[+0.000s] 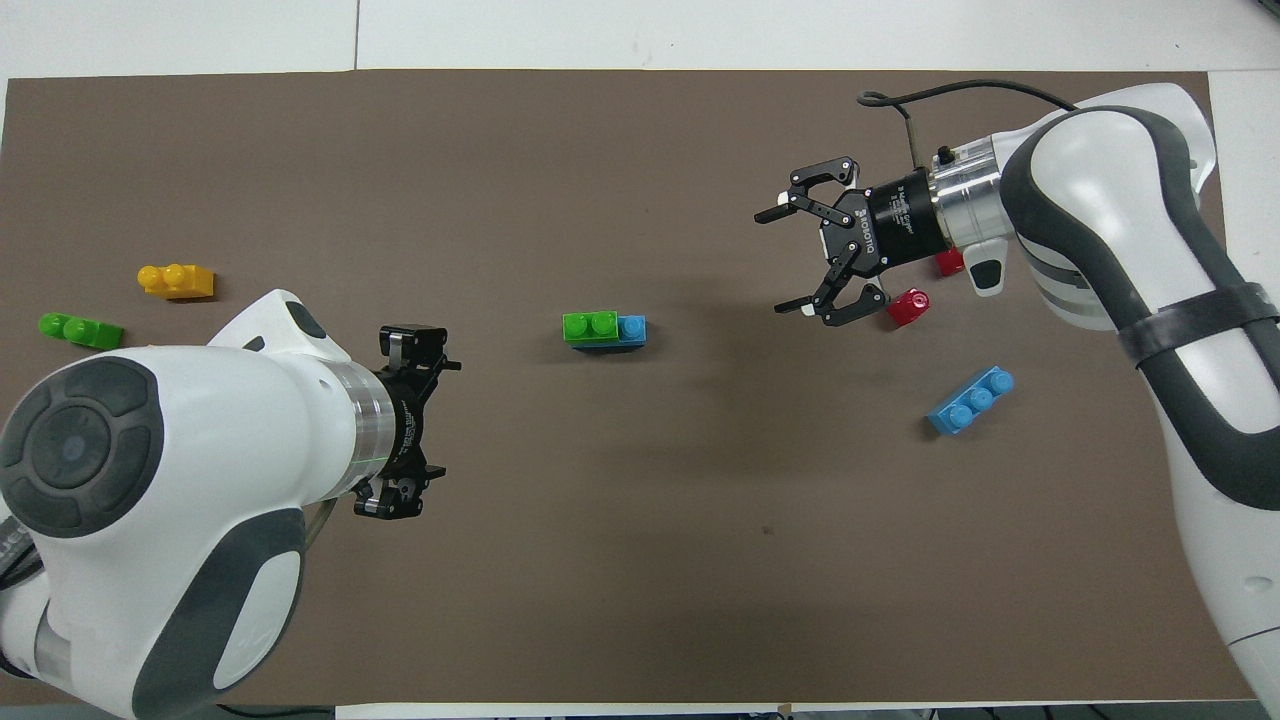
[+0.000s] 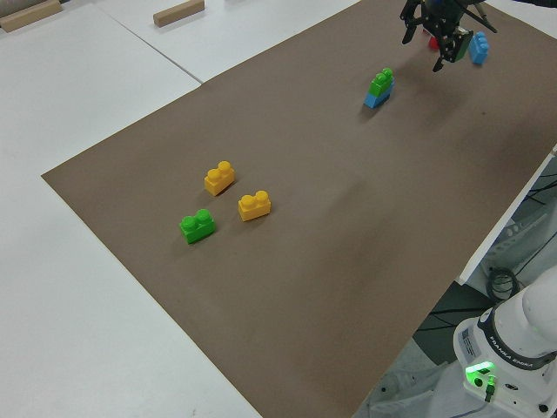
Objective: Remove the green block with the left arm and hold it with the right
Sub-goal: 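Move the left gripper to the green block while the right gripper approaches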
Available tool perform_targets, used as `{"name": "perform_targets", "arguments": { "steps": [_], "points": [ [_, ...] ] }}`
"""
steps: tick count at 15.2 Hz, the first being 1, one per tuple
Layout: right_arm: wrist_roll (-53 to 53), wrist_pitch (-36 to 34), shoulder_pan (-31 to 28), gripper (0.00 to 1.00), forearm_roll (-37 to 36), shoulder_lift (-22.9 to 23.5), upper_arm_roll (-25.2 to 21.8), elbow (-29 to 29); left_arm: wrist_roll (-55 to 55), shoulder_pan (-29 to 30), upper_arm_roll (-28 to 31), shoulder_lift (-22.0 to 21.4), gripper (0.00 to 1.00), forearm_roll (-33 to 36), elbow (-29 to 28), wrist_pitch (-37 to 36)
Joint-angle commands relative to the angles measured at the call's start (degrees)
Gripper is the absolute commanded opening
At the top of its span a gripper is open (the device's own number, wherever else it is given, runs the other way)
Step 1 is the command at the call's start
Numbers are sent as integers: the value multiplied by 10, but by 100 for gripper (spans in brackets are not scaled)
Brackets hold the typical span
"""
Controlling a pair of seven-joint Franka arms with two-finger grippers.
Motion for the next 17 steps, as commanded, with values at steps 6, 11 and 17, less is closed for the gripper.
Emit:
{"name": "perform_targets", "arguments": {
  "steps": [6, 11, 17],
  "points": [
    [0, 86, 39, 100, 26, 29, 2, 2, -123, -25, -3, 51, 100, 35, 2, 48],
    [7, 101, 63, 100, 17, 52, 1, 6, -215, -32, -4, 119, 100, 61, 49, 53],
    [11, 175, 96, 100, 22, 80, 2, 6, -269, -48, -4, 165, 100, 64, 73, 88]
  ]
}}
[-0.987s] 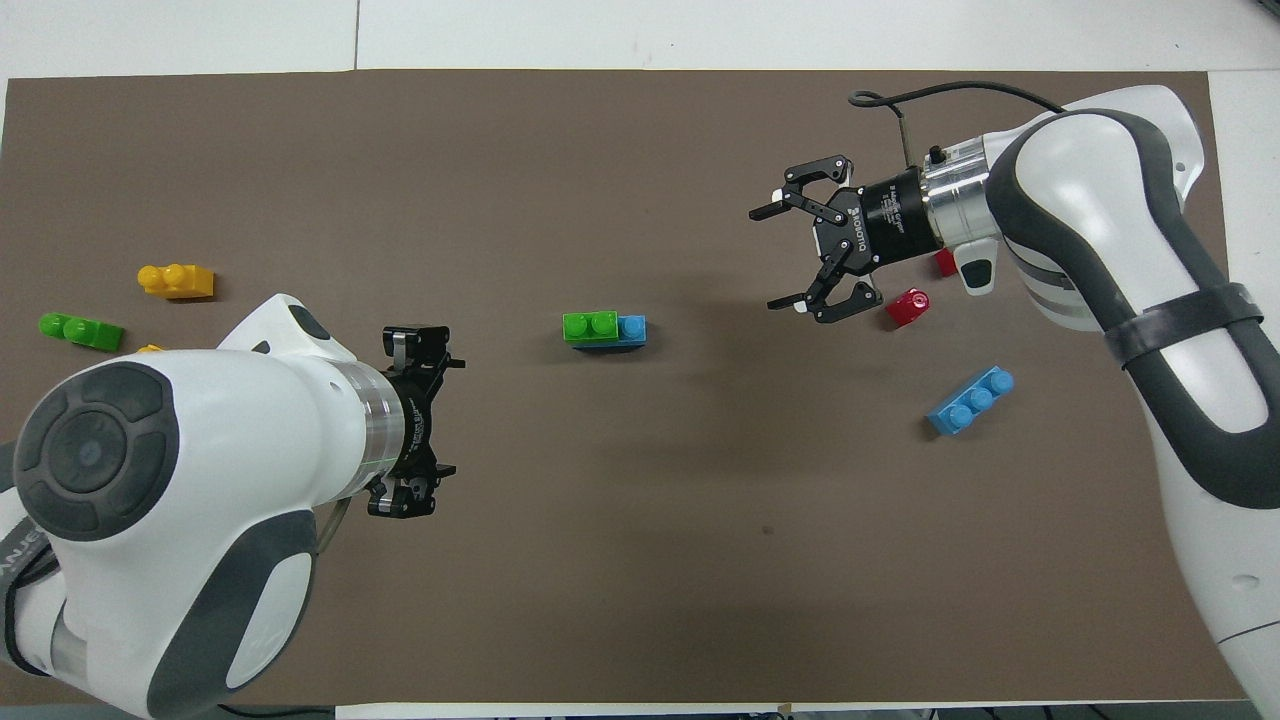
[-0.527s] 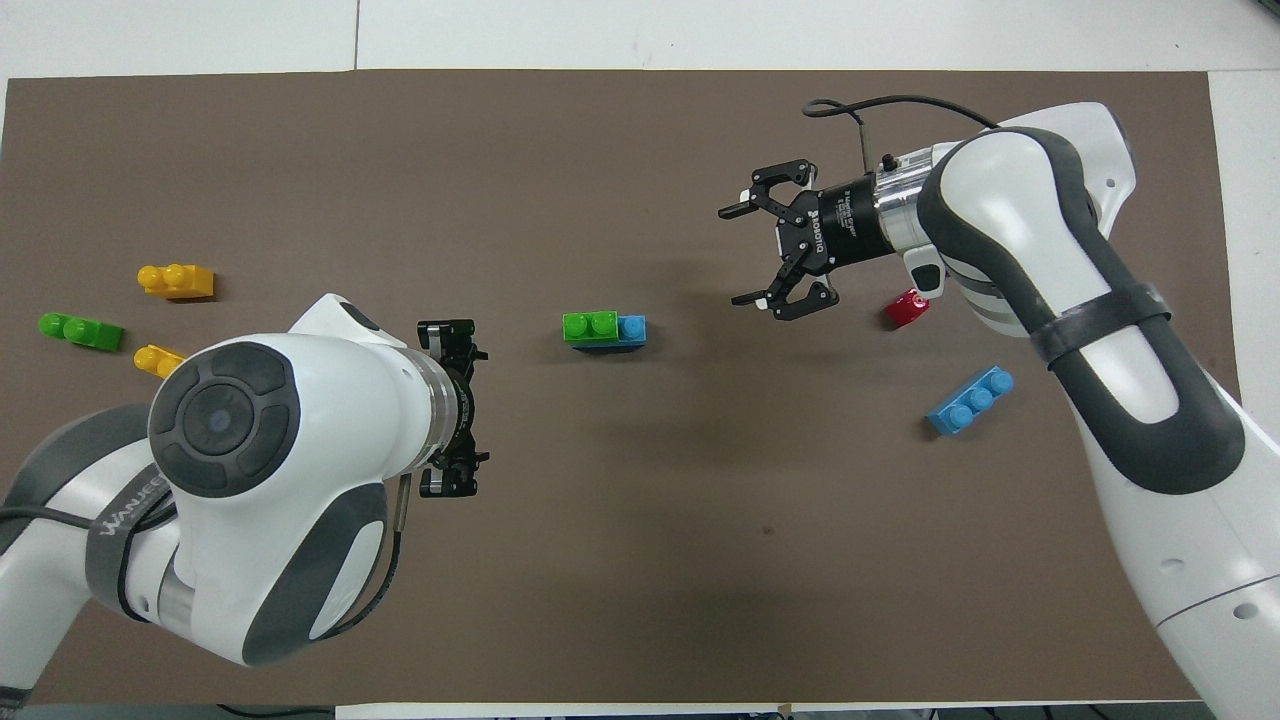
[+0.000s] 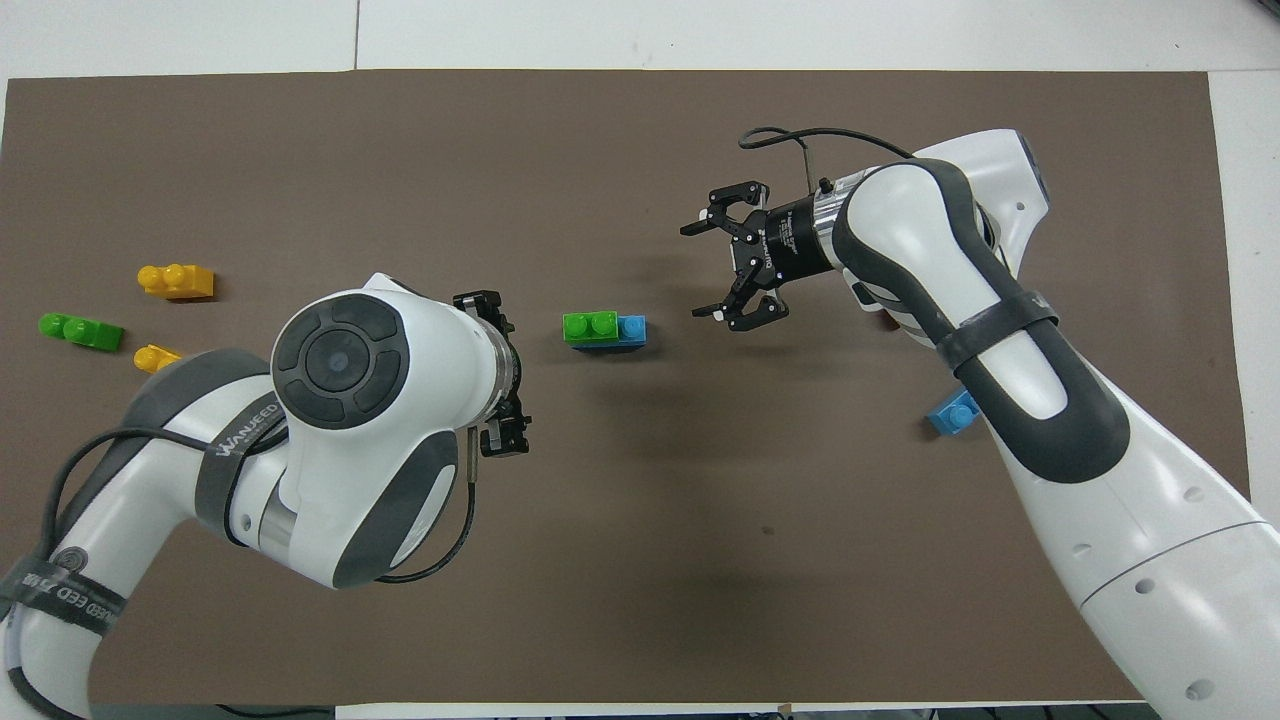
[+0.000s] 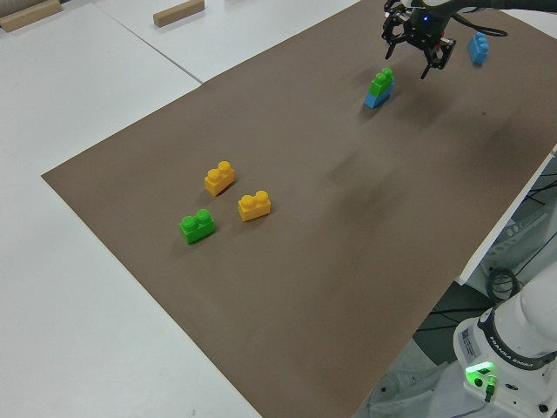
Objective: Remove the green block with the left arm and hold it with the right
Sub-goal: 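Move the left gripper to the green block while the right gripper approaches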
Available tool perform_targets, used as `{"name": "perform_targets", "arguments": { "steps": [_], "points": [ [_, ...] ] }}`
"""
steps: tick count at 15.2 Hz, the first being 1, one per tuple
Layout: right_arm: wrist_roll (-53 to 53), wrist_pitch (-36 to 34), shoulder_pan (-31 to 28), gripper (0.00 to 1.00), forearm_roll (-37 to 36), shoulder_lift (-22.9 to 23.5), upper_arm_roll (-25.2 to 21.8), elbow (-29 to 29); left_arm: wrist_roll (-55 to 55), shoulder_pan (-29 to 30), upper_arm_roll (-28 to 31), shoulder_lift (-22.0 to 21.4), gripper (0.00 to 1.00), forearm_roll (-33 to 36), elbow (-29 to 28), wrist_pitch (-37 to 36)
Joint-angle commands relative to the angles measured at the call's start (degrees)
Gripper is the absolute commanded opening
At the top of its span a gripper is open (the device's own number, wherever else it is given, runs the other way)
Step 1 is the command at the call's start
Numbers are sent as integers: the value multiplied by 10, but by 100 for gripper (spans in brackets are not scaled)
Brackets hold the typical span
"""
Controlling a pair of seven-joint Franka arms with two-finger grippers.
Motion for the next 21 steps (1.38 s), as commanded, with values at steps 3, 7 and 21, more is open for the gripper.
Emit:
{"name": "perform_targets", "arguments": {
  "steps": [3, 7, 21],
  "points": [
    [17, 31, 19, 100, 15, 21, 1, 7, -26, -15, 6, 25, 100, 11, 25, 7],
    [38, 63, 38, 100, 16, 29, 1, 7, -31, -18, 6, 64, 100, 11, 51, 7],
    [49, 80, 59, 100, 19, 2, 2, -39, -68, -26, 7, 143, 100, 37, 103, 39]
  ]
}}
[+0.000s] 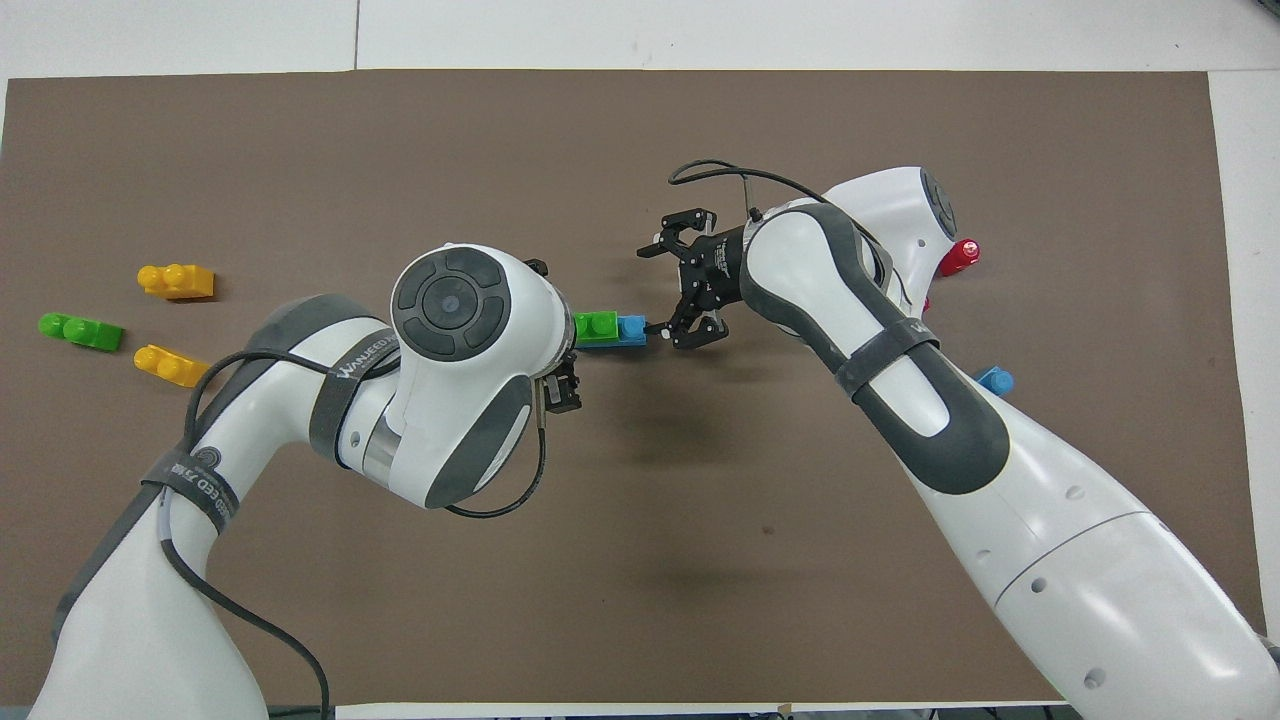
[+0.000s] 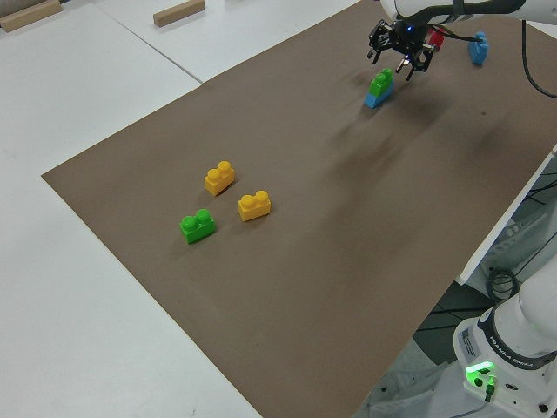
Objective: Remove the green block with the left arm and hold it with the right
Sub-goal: 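Lower the right gripper onto the blue block while the left gripper descends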
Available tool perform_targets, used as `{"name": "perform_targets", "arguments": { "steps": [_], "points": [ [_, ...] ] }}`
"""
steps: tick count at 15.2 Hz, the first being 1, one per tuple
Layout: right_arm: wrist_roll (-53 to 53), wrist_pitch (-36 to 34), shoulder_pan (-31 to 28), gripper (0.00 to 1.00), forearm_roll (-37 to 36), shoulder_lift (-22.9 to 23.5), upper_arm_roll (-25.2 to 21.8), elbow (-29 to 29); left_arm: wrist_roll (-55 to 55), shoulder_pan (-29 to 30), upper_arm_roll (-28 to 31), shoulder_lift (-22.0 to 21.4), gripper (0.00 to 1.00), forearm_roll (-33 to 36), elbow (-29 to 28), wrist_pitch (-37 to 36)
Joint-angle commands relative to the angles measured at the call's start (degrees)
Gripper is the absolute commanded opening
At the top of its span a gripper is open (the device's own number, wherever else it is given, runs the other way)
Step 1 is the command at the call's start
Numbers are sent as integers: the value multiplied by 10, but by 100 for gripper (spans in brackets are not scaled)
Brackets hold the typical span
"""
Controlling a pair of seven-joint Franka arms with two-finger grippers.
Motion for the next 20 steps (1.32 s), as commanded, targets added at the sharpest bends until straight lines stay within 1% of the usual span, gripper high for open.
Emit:
{"name": "perform_targets", "arguments": {
  "steps": [1, 4, 7, 9, 15, 20],
  "points": [
    [-3, 7, 1, 100, 16, -31, 1, -40, -15, -9, 6, 33, 100, 18, 34, -4],
    [-11, 14, 11, 100, 25, -44, 1, -60, -15, -9, 6, 45, 100, 19, 43, -4],
    [-58, 17, 11, 100, 67, -59, 1, -91, -17, -9, 6, 49, 100, 19, 44, -3],
    [-61, 20, 11, 100, 68, -64, 1, -98, -27, -10, 6, 57, 100, 26, 44, 1],
    [-85, 41, 13, 100, 78, -60, 1, -116, -47, -14, 6, 67, 100, 40, 60, -1],
    [-98, 63, 27, 100, 104, -49, 1, -116, -47, -15, 6, 76, 100, 41, 61, 4]
  ]
}}
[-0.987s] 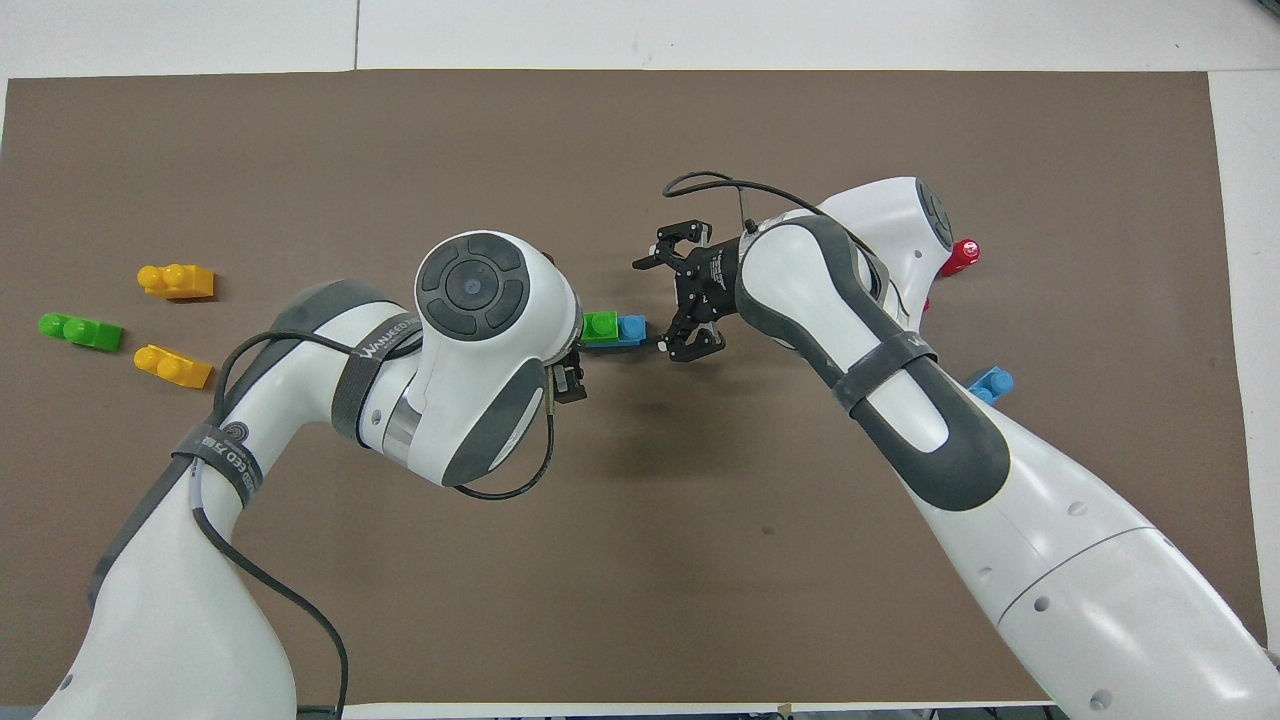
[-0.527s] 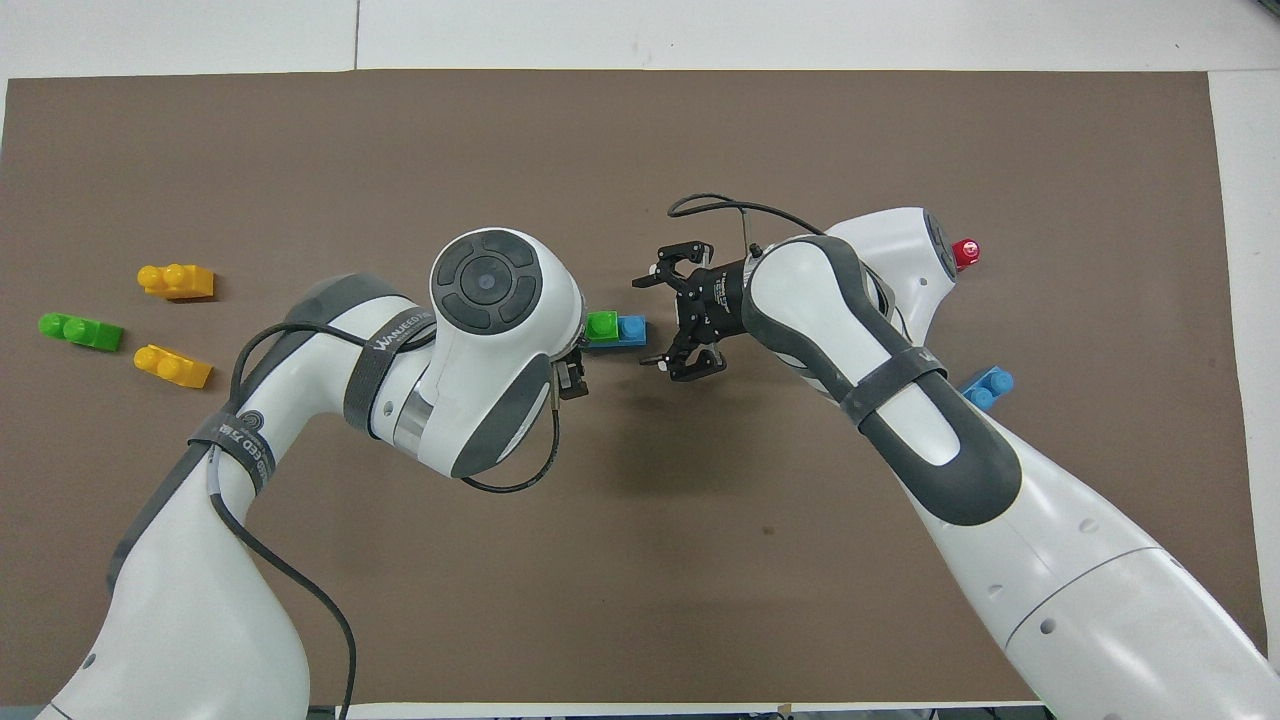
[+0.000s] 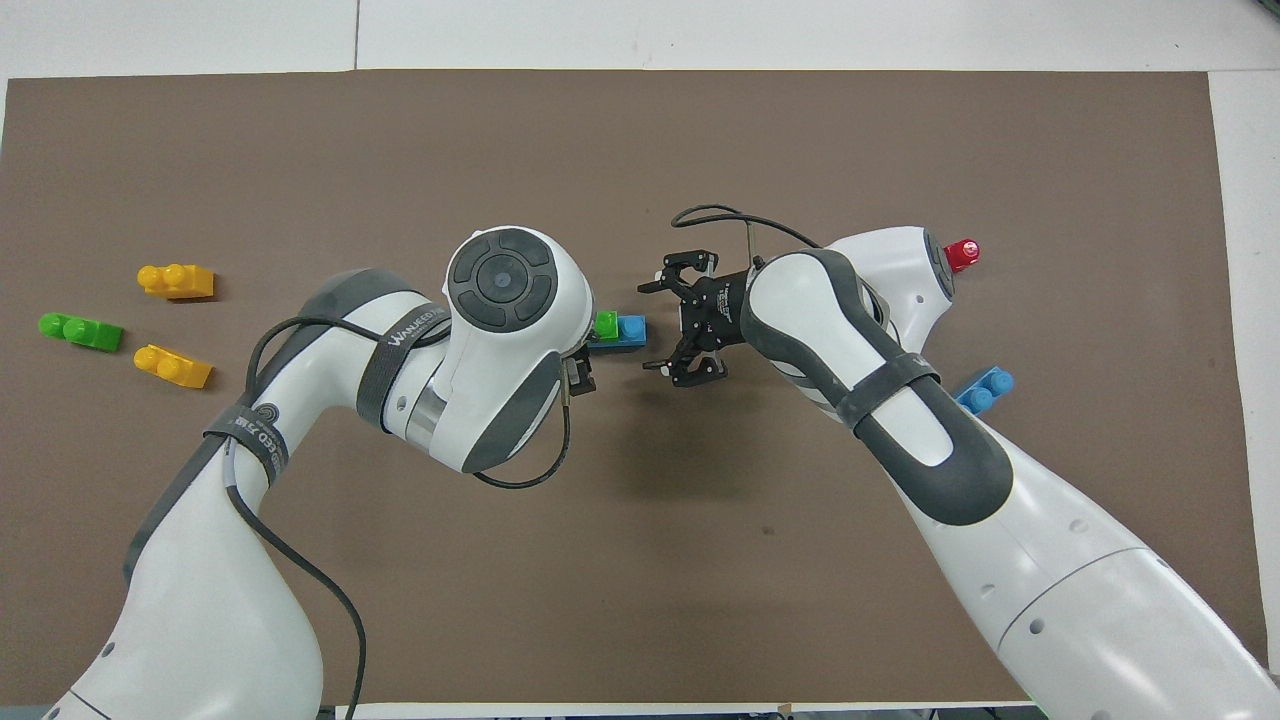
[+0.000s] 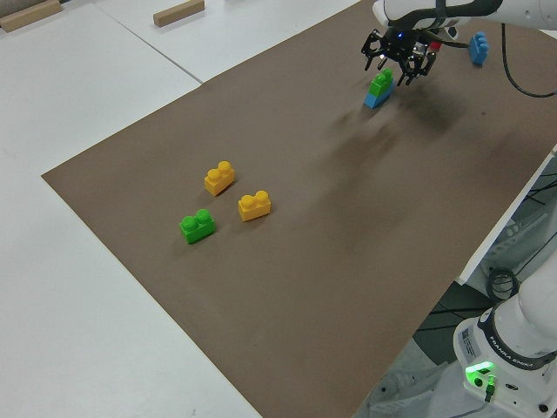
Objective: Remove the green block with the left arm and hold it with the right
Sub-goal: 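Lower the right gripper onto the blue block while the left gripper descends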
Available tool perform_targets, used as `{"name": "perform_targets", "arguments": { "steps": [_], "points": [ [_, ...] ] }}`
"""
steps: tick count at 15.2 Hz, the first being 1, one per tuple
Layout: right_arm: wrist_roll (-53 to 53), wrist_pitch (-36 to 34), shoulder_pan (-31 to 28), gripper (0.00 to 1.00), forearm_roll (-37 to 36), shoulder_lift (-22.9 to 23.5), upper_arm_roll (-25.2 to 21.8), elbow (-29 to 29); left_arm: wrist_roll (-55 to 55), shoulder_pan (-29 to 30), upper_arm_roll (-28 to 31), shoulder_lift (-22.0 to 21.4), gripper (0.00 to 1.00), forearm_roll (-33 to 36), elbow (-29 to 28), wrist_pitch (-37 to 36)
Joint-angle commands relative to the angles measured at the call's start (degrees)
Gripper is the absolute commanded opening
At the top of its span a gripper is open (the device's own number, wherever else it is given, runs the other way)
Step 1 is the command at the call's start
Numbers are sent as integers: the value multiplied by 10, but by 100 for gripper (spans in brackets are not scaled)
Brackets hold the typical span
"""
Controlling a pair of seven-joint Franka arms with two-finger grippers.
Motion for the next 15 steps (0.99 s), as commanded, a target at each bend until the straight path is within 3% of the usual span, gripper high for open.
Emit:
{"name": "perform_targets", "arguments": {
  "steps": [1, 15],
  "points": [
    [-30, 24, 13, 100, 36, -1, 1, -12, -17, -9, 6, 15, 100, 20, 15, 6],
    [-55, 52, 30, 98, 78, 21, 1, -7, -24, -13, 6, 28, 100, 25, 15, 21]
  ]
}}
